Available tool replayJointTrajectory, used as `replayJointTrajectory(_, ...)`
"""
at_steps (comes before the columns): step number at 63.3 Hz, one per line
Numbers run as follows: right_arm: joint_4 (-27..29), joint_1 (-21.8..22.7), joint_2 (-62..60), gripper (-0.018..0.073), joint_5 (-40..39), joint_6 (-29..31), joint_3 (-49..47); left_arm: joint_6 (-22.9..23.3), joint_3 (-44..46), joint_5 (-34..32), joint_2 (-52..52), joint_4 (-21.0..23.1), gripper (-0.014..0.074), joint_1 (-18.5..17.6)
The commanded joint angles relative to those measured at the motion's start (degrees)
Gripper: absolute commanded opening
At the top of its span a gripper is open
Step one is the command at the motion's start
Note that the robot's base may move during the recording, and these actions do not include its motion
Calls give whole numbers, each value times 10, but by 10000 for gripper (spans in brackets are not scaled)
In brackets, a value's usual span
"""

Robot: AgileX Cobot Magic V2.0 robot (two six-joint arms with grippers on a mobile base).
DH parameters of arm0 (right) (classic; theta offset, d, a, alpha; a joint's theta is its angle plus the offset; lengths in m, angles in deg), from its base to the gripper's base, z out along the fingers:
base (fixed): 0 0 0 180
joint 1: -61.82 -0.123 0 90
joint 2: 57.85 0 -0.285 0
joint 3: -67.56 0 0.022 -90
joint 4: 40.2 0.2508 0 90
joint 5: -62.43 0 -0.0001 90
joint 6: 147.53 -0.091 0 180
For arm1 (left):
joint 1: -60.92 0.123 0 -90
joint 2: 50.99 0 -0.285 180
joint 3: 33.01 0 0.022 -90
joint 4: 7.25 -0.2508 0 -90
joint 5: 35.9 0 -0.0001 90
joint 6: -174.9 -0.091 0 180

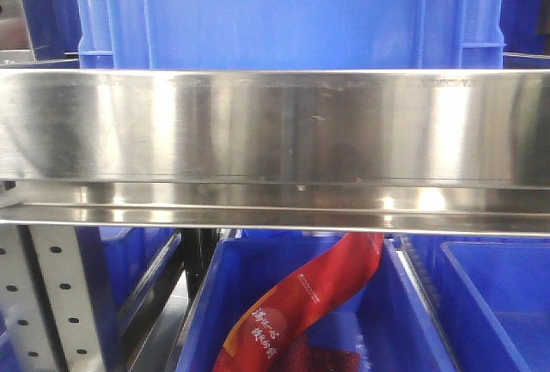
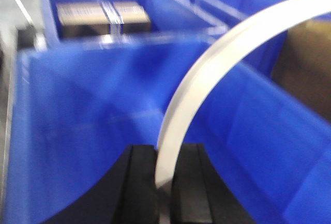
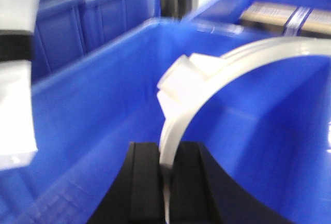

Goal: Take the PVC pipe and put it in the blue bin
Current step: 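Lower the pipe clamp into the blue bin and open both grippers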

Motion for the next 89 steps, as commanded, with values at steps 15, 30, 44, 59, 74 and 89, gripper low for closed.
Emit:
replayJointTrajectory(15,10,-1,22,2,-9,5,-6,4,10,-9,26,4,78,-3)
replayJointTrajectory(30,10,-1,24,274,-10,5,-6,4,10,-7,26,4,342,-3)
replayJointTrajectory(44,10,-1,18,270,-3,5,-6,4,14,15,23,5,337,-3)
replayJointTrajectory(59,10,-1,-13,92,0,5,-6,4,29,52,7,7,200,-3)
replayJointTrajectory(74,10,-1,-9,-168,2,5,-6,4,29,55,6,5,-111,-3)
replayJointTrajectory(89,13,-1,-63,-168,34,5,-5,4,29,81,-48,31,-111,-3)
